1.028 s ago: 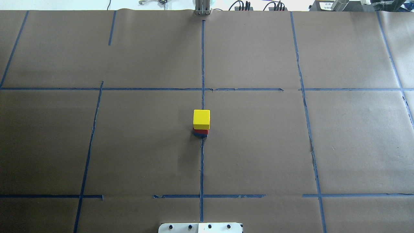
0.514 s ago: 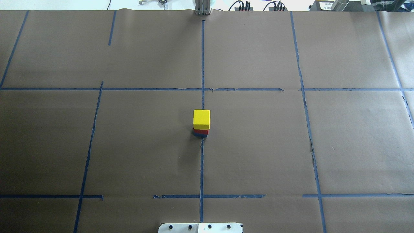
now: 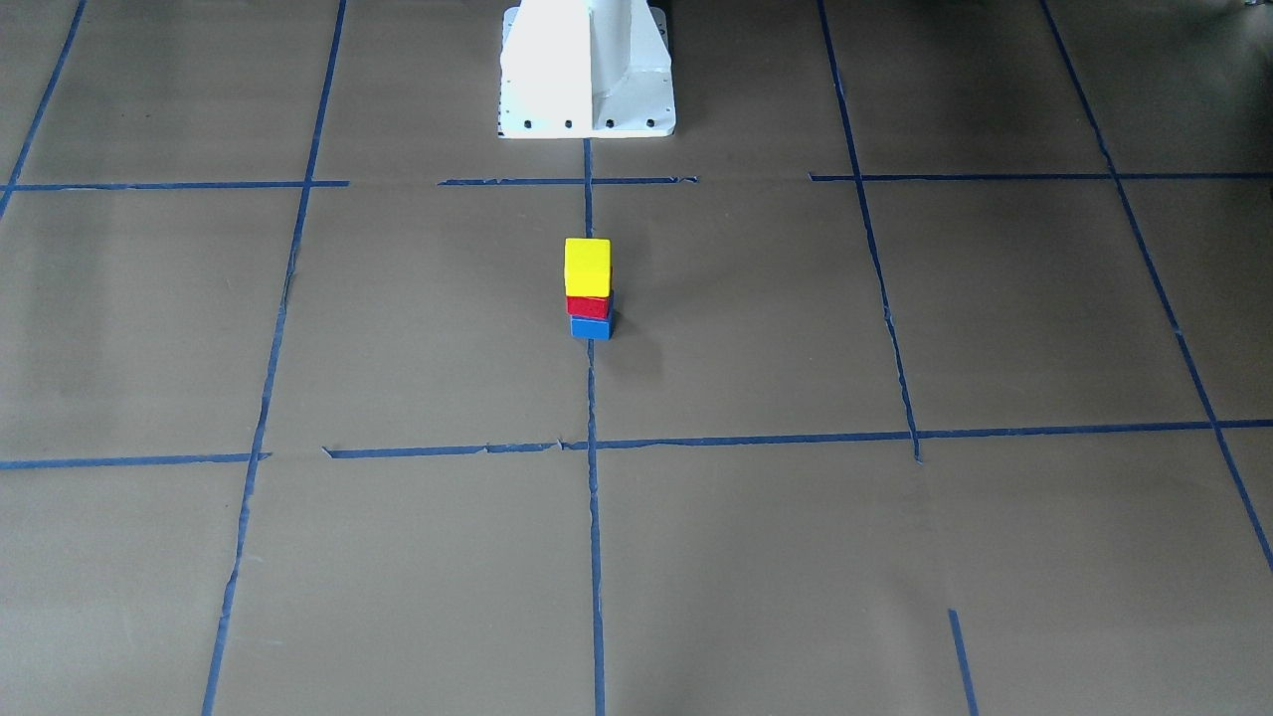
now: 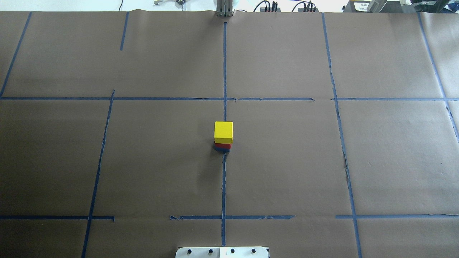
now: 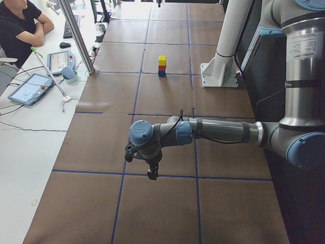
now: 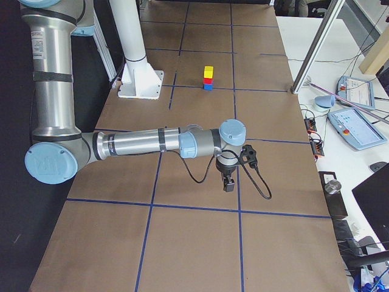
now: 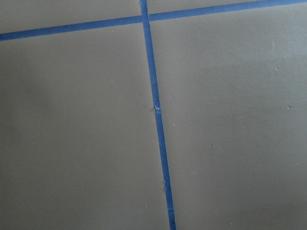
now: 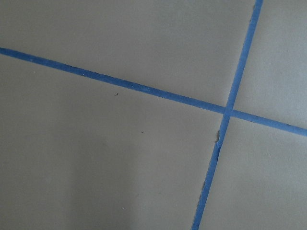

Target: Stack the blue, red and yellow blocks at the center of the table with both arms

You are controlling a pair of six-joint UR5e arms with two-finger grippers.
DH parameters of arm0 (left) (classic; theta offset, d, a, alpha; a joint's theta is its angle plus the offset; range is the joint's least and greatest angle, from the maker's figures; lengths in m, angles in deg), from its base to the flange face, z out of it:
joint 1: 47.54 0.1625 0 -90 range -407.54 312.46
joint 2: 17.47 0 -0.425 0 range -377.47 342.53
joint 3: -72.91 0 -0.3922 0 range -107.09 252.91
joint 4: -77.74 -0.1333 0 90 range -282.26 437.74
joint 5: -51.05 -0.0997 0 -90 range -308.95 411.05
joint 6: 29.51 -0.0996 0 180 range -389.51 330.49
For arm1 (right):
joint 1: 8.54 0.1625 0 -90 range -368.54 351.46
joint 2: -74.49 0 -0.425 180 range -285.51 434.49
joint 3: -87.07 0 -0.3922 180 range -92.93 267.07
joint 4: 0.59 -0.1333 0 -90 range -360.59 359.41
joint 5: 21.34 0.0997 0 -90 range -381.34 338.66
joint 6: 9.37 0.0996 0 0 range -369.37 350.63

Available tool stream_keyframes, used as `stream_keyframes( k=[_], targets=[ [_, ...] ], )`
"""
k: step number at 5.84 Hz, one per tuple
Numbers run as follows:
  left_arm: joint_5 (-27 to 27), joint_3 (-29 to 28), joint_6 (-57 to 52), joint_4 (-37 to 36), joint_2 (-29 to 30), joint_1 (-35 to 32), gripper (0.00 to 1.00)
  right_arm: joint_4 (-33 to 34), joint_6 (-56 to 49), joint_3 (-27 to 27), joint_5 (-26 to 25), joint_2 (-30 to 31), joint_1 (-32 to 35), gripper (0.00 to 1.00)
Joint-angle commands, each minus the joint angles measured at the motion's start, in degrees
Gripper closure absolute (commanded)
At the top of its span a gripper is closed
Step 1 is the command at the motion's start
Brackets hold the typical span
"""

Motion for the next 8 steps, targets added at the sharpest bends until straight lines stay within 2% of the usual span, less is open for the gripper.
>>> stream_keyframes(
  k=[1, 3, 8],
  targets=[
    [0.1, -0.1, -0.1, 0.0, 0.5, -0.1, 0.00, 1.5, 0.0, 0.2, -1.3, 0.3, -1.2, 0.00],
    [0.2, 0.0, 0.0, 0.1, 0.4, -0.1, 0.00, 1.7, -0.6, 0.5, 0.6, 2.6, 3.4, 0.00],
    [0.3, 1.2, 0.2, 3.1, 2.0, -0.1, 0.00, 1.6, -0.5, -1.1, 0.9, 2.5, 4.0, 0.00]
  ],
)
